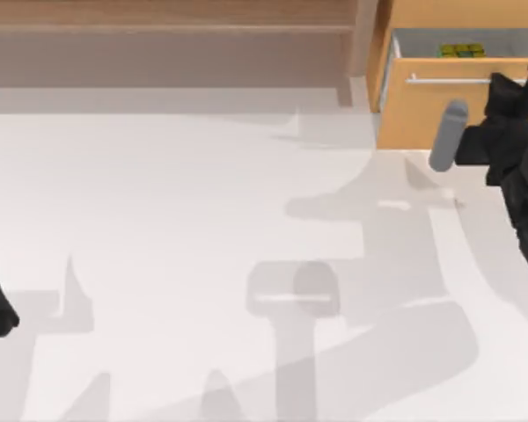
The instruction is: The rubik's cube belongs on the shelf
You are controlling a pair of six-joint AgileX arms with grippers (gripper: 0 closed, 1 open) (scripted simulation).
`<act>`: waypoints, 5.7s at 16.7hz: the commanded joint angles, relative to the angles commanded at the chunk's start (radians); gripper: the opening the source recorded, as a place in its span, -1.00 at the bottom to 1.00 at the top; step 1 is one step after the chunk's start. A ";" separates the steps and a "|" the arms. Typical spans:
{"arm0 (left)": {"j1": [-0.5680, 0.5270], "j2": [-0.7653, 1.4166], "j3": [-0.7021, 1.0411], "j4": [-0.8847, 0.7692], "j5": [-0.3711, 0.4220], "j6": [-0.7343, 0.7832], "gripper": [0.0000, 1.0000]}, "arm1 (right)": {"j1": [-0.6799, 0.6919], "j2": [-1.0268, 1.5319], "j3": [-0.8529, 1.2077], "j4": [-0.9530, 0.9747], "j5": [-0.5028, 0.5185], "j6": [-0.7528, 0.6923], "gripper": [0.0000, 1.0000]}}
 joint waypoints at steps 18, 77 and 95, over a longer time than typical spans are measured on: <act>0.000 0.000 0.000 0.000 0.000 0.000 1.00 | 0.047 -0.101 -0.267 0.164 0.050 0.001 -1.00; 0.000 0.000 0.000 0.000 0.000 0.000 1.00 | 0.544 -0.249 0.184 -0.746 0.010 0.758 1.00; 0.000 0.000 0.000 0.000 0.000 0.000 1.00 | -0.019 0.184 1.544 -2.737 -0.193 1.591 1.00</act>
